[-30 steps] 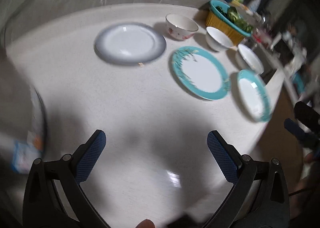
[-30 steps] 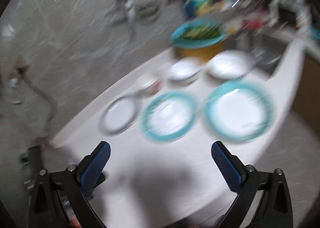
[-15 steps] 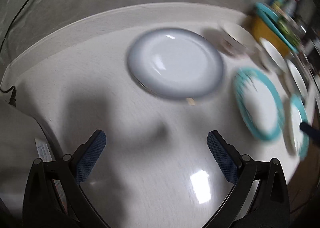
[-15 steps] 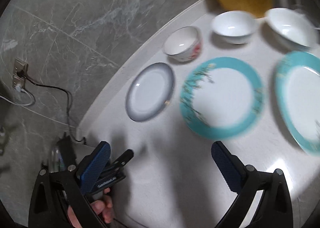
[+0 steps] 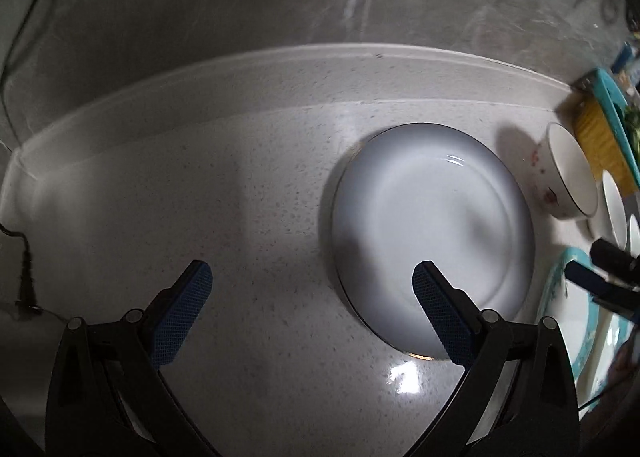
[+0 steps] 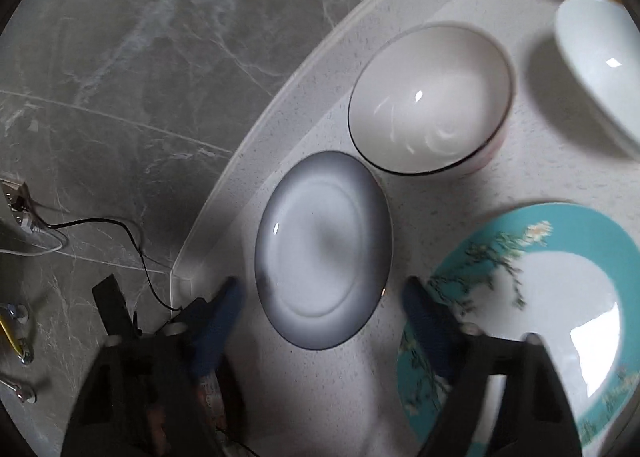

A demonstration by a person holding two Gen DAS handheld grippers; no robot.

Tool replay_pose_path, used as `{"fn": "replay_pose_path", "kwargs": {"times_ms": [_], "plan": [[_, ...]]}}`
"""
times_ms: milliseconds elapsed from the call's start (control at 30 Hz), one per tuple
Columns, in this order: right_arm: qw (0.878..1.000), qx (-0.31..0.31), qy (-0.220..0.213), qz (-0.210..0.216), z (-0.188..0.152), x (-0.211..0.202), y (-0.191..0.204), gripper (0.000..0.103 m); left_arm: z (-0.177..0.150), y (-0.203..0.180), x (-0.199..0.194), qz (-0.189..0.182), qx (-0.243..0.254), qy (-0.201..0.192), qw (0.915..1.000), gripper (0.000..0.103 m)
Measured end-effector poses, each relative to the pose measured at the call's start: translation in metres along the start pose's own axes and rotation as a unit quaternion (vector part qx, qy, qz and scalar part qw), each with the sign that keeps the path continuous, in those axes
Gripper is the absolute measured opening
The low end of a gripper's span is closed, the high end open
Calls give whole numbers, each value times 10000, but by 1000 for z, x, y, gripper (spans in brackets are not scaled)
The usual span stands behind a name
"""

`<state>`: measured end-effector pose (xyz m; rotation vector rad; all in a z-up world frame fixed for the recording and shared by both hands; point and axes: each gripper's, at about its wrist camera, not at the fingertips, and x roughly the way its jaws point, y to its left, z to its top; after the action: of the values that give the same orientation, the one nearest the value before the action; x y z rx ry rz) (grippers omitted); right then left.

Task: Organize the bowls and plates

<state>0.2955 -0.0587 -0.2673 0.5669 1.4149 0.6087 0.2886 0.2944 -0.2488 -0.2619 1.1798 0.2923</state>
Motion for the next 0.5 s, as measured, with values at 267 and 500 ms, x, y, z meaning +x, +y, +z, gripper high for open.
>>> {"fn": "replay_pose_path", "kwargs": {"times_ms": [267,500], "plan": [[9999,-37,75,56,10,24,-5,67,31,12,37,-397,-412,302,9979,100],[9996,-36,38,-281,18,29,-11,67,38,6,62,-821,-444,618,9937,46]]}}
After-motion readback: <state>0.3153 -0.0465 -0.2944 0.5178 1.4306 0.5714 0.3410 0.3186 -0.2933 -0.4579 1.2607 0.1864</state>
